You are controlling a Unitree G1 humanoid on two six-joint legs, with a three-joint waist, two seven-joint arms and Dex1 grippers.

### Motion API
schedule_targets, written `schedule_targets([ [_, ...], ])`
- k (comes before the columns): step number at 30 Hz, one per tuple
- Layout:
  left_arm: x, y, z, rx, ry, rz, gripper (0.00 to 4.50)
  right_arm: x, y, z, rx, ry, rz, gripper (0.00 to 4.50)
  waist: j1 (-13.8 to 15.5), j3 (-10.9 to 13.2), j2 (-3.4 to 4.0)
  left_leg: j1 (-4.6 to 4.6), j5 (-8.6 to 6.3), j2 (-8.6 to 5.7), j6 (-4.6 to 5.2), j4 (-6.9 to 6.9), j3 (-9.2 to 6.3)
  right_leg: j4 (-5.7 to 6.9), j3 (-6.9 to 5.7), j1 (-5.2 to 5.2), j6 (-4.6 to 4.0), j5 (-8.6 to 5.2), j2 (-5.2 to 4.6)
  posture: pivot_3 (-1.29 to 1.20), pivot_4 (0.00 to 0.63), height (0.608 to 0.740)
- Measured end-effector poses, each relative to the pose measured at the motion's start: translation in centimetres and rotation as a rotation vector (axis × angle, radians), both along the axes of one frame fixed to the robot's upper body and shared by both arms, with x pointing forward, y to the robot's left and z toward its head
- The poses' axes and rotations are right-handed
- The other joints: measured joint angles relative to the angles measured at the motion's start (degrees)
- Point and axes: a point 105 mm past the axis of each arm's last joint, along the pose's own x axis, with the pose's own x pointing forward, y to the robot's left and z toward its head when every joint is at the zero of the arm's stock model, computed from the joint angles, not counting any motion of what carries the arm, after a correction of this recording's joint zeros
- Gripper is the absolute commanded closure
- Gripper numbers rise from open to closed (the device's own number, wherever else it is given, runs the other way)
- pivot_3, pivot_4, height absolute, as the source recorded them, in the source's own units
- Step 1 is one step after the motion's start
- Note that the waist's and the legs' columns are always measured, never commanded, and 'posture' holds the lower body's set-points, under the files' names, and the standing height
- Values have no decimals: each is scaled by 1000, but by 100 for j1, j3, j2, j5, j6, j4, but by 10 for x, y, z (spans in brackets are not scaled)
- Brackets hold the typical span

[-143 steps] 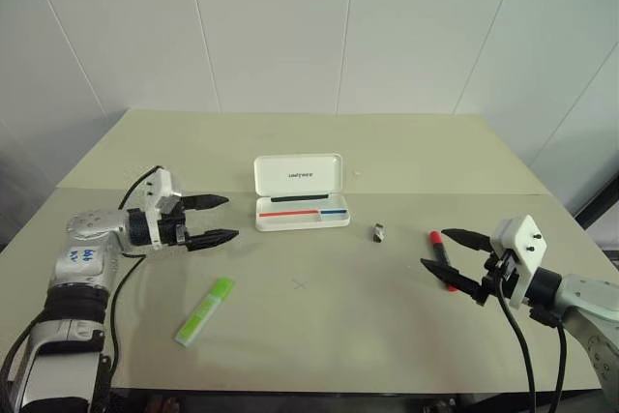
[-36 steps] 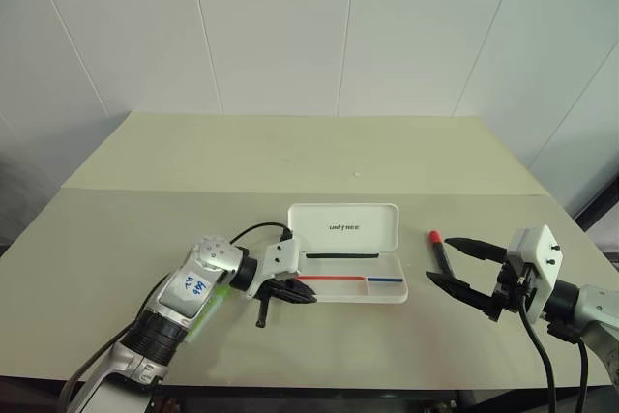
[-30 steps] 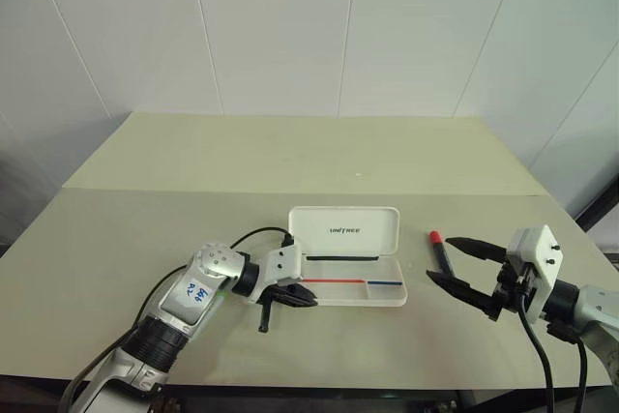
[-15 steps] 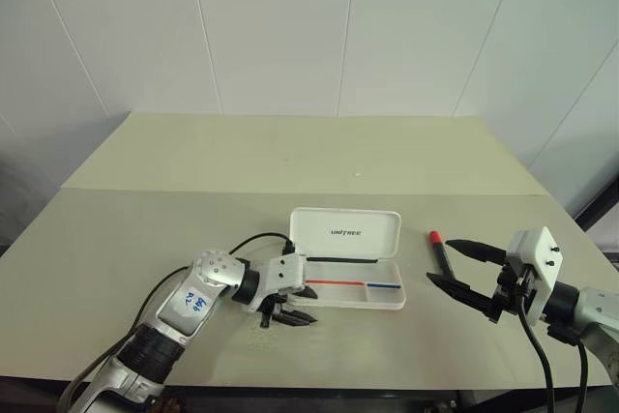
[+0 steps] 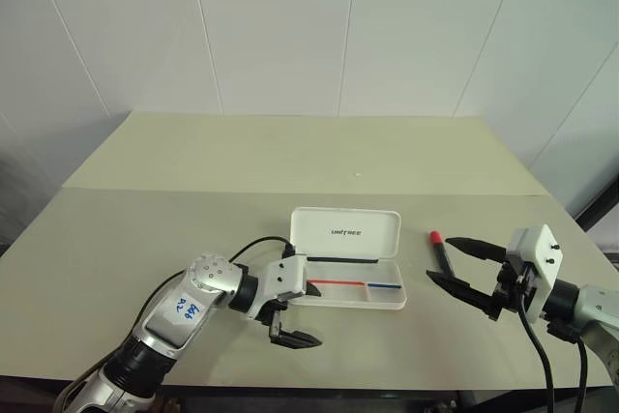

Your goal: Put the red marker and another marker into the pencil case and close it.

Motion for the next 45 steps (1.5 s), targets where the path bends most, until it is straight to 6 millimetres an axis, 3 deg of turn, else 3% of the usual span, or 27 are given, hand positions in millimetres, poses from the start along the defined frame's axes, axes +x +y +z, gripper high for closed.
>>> schedule_targets([
  [7,-8,-1,25,-111,7,-33,32,5,0,-5,8,-4,-31,0,0,0,0,-1,-2,2,2,-4,1,-8,-1,0,0,0,-1,0,150,740],
  [19,4,17,61,-275,-34,-25,32,28,-13,-38,-1,23,-258,0,-4,1,2,-1,-2,1,2,-7,2,-12,-1,-2,-4,-2,0,0,150,740],
  [27,12,51,62,-262,-37,5,32,48,-24,-59,18,39,-437,0,-12,2,5,0,-2,2,2,-18,4,-13,-1,-6,-9,-5,-2,0,150,740],
  [31,14,65,71,-340,-37,17,32,60,-26,-63,73,38,-512,0,-16,2,6,3,-2,3,2,-31,3,-12,-1,-9,-7,-4,-2,0,150,740],
  [36,14,82,66,-358,-4,49,32,69,-25,-70,93,53,-554,0,-20,2,7,4,-3,3,0,-51,3,-11,-2,-16,-5,-3,-4,0,150,740],
  [45,11,99,67,-372,-26,51,32,74,-30,-88,122,114,-637,0,-17,3,8,3,-3,4,-1,-68,3,-11,-4,-25,-10,-5,-4,0,150,740],
])
